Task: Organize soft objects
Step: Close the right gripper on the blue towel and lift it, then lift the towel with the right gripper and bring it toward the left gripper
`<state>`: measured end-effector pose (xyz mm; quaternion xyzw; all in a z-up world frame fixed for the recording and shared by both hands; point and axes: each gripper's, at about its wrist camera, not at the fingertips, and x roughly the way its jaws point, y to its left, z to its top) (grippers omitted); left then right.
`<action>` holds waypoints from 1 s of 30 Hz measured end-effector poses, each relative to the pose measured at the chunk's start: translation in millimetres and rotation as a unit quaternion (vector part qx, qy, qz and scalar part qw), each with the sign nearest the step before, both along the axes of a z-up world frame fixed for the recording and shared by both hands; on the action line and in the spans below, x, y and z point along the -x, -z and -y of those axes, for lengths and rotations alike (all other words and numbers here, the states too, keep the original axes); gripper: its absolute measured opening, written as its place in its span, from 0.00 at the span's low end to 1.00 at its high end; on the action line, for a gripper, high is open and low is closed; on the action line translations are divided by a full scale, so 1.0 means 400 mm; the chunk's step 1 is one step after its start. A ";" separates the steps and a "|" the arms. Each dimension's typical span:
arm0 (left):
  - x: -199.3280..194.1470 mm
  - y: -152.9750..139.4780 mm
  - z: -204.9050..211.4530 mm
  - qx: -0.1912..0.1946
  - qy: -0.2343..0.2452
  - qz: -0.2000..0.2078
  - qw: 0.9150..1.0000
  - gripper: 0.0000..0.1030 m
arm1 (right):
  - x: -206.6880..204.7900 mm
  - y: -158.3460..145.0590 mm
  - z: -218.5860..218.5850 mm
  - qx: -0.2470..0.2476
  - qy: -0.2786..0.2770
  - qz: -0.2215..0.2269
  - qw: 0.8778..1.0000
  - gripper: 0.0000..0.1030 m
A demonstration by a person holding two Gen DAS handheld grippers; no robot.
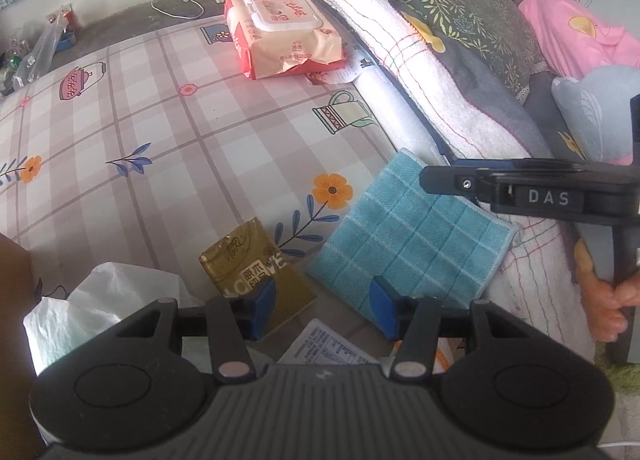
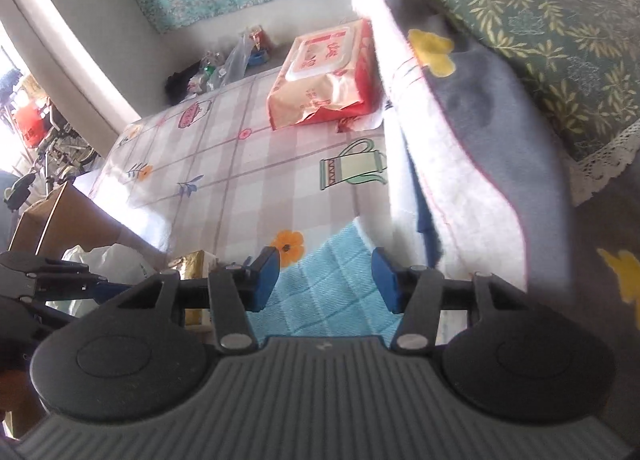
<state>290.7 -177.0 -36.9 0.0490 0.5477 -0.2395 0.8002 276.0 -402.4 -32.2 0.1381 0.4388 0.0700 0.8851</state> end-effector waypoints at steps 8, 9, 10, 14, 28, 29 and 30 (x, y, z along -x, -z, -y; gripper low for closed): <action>-0.006 -0.030 -0.056 0.006 -0.001 0.012 1.000 0.52 | -0.153 0.058 -0.016 0.082 -0.068 -0.030 0.994 0.53; -0.005 -0.030 -0.060 0.008 -0.001 0.011 1.000 0.52 | -0.178 0.074 -0.007 0.081 -0.076 -0.043 0.993 0.53; -0.005 -0.030 -0.064 0.008 0.000 0.011 1.000 0.52 | -0.195 0.086 -0.001 0.075 -0.083 -0.056 0.992 0.54; -0.002 -0.033 -0.080 0.015 -0.001 0.009 1.000 0.52 | -0.213 0.109 -0.008 0.071 -0.119 -0.082 0.987 0.60; 0.066 -0.099 -0.139 0.038 -0.025 0.038 0.998 0.52 | -0.114 0.083 -0.044 0.095 -0.069 -0.054 0.992 0.12; 0.079 -0.108 -0.144 0.039 -0.027 0.042 0.998 0.52 | -0.100 0.077 -0.049 0.099 -0.063 -0.044 0.992 0.08; 0.094 -0.118 -0.150 0.041 -0.028 0.047 0.998 0.52 | -0.083 0.065 -0.054 0.101 -0.052 -0.031 0.993 0.06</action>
